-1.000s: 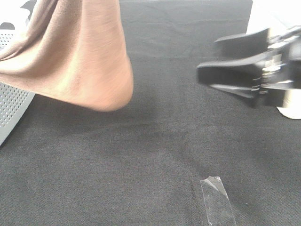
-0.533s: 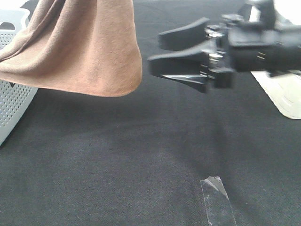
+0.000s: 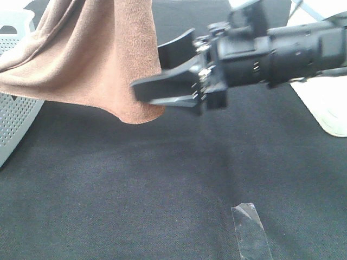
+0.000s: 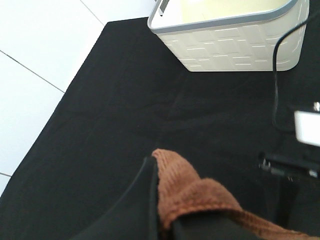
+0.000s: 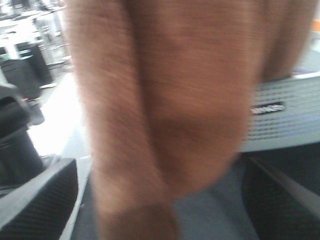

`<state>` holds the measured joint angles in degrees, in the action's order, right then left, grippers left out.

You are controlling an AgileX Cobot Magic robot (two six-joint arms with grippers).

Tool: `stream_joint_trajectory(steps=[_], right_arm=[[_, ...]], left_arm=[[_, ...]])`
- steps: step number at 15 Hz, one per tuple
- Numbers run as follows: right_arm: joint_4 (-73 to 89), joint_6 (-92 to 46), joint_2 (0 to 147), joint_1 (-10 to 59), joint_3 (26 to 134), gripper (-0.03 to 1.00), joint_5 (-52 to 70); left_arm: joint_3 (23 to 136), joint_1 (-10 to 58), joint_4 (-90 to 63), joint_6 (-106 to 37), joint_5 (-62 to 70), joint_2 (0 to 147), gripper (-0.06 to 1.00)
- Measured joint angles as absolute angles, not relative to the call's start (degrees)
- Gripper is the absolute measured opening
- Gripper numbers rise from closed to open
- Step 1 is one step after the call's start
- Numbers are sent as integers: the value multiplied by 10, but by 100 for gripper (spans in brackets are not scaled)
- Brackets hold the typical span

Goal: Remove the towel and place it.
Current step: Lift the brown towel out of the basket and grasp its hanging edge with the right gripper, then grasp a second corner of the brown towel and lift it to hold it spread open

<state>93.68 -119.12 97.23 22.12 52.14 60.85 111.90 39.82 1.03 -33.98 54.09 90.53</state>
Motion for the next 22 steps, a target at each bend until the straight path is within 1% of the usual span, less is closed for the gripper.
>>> stream_joint_trajectory(steps=[2, 3, 5, 6, 7, 8, 10, 13, 15, 17, 19, 20, 22], right_arm=[[936, -1191, 972, 231, 521, 81, 604], [935, -1189, 972, 234, 521, 80, 604], [929, -1187, 972, 235, 521, 72, 602], [926, -1179, 972, 235, 521, 57, 602], [924, -1176, 972, 235, 521, 49, 597], [924, -1176, 972, 235, 521, 49, 597], [920, -1169, 972, 235, 521, 35, 579], [917, -1163, 972, 235, 521, 17, 572], [912, -1157, 972, 235, 521, 0, 572], [912, -1153, 972, 235, 521, 0, 572], [926, -1055, 972, 235, 523, 0, 529], [926, -1055, 972, 235, 523, 0, 529], [846, -932, 952, 235, 550, 0, 481]], left_arm=[[1119, 398, 9, -340, 541, 908, 0], [1119, 398, 9, -340, 541, 912, 0], [1119, 398, 9, -340, 541, 914, 0], [1119, 398, 14, -339, 541, 914, 0], [1119, 398, 21, -339, 541, 914, 0], [1119, 398, 21, -339, 541, 914, 0], [1119, 398, 36, -339, 541, 914, 0], [1119, 398, 68, -323, 556, 914, 0], [1119, 398, 76, -316, 576, 914, 0], [1119, 398, 76, -316, 590, 914, 0], [1119, 398, 78, -316, 633, 914, 0], [1119, 398, 78, -316, 633, 914, 0], [1119, 398, 83, -316, 649, 914, 0]])
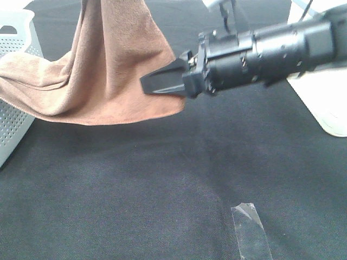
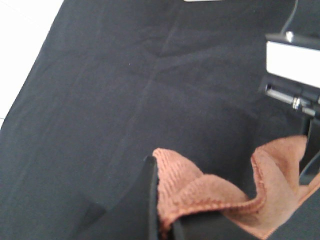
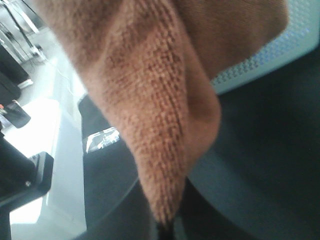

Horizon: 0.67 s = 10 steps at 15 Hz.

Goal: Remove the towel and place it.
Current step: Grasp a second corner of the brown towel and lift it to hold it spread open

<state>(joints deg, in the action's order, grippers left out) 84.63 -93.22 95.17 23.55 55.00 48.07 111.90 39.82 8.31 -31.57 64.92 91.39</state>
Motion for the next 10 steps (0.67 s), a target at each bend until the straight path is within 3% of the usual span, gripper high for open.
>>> stream_joint_trajectory(steps=[3, 7, 10], right_arm=[[629, -690, 914, 235, 635, 0, 464], [258, -340, 912, 235, 824, 0, 566], [75, -286, 912, 235, 958, 0, 599]], left_arm=[[1119, 398, 87, -315, 646, 916, 0], [1119, 398, 100, -313, 588, 940, 0], [1119, 392, 139, -313, 487, 961, 0]])
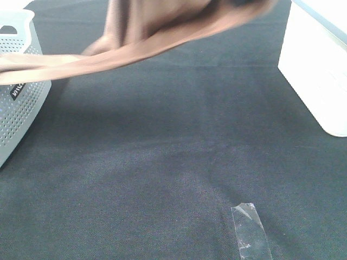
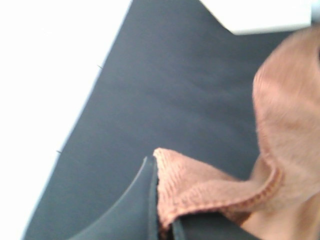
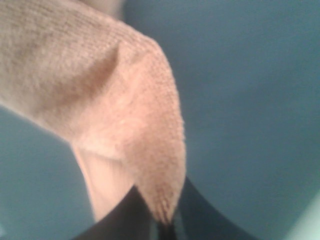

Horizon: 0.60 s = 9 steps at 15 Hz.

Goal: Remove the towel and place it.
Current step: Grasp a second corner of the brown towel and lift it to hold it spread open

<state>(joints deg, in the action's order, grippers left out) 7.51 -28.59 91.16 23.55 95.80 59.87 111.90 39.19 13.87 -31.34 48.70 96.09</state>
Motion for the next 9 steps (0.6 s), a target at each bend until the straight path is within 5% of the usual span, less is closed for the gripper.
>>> stream_joint_trajectory(steps=[5, 9], right_arm=[[-79, -278, 956, 235, 1138, 0, 551], [-138, -262, 1009, 235, 1161, 0, 385]], left_arm=[[1119, 333, 151, -312, 295, 985, 0], [1119, 274, 159, -328, 150, 1004, 0]])
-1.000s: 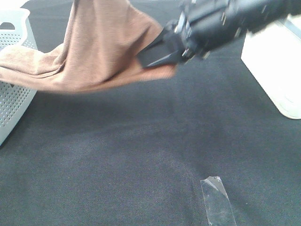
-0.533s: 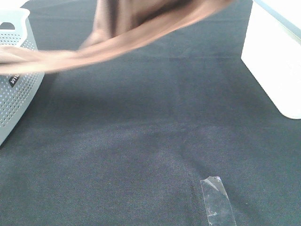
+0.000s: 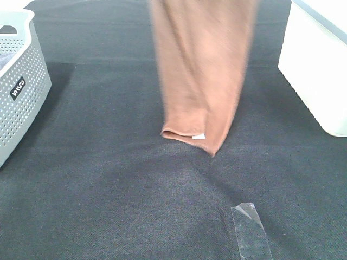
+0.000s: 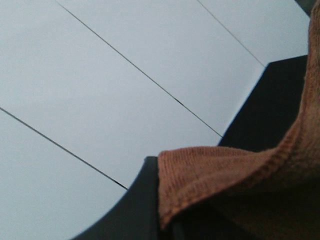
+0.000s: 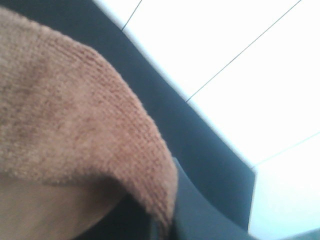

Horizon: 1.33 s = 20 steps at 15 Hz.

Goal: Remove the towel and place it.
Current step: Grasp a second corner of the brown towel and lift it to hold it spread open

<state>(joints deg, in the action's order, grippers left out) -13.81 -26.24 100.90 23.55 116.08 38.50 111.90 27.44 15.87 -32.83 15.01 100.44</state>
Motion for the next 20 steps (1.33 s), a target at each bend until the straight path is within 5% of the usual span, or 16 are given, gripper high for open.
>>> stream_joint_trajectory(steps=[5, 17, 20], right_arm=[[-254, -142, 1061, 235, 1187, 0, 123], [-270, -70, 1172, 204, 1265, 0, 24], [-269, -64, 1193, 202, 1274, 0, -24]], left_arm=[[1119, 191, 157, -330, -88, 1069, 0], [1121, 133, 119, -294, -297, 1166, 0], [1196, 125, 116, -244, -312, 1219, 0]])
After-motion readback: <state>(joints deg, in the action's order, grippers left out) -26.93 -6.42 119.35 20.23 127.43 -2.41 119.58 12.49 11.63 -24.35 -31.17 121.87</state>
